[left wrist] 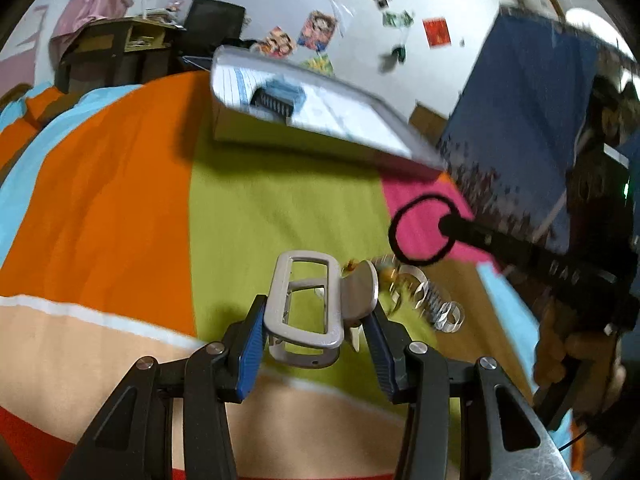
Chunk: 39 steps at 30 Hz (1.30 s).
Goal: Organize jewelry
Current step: 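Carry the hair clip and hair tie into the tray with both tools and release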
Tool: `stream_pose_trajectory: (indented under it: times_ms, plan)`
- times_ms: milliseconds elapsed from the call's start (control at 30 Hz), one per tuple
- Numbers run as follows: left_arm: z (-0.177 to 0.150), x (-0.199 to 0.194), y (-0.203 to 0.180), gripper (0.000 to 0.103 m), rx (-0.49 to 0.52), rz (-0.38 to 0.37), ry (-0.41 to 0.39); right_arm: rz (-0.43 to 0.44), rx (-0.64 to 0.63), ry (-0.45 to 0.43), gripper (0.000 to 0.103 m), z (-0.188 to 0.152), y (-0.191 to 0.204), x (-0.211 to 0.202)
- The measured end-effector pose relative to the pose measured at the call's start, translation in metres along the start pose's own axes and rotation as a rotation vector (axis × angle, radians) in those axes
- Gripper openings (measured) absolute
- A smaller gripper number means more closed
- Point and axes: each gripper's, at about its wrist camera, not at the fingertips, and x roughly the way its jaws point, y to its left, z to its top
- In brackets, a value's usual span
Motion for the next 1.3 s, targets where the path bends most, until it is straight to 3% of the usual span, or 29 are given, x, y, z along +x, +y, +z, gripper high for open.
stream_pose_trajectory:
  times_ms: [267, 467, 700, 933, 1067, 1167, 1300]
  plan:
    - [0.091, 0.004, -0.014, 0.045, 0.011, 0.008, -0.167, -0.062, -0.031, -0.097, 0.005, 0.065, -0.019, -0.010]
    - [0.145, 0.056, -0.035, 0.045, 0.054, -0.024, -0.141, -0.126, -0.022, -0.106, 0.005, 0.112, -0.051, 0.013]
    - [0.155, 0.116, -0.044, 0.045, 0.066, -0.006, -0.059, -0.173, 0.005, -0.070, 0.005, 0.125, -0.084, 0.050]
    - [0.156, 0.131, -0.049, 0.046, 0.056, 0.029, -0.067, -0.228, -0.001, -0.031, 0.006, 0.115, -0.098, 0.064]
    - [0.160, 0.131, -0.048, 0.070, 0.027, 0.047, -0.081, -0.264, 0.003, -0.024, 0.010, 0.112, -0.104, 0.061]
    - [0.162, 0.121, -0.048, 0.074, 0.003, 0.045, -0.113, -0.280, 0.005, -0.039, 0.026, 0.111, -0.107, 0.051]
    - [0.162, 0.104, -0.053, 0.080, 0.012, 0.054, -0.147, -0.293, 0.019, -0.074, 0.029, 0.111, -0.109, 0.031]
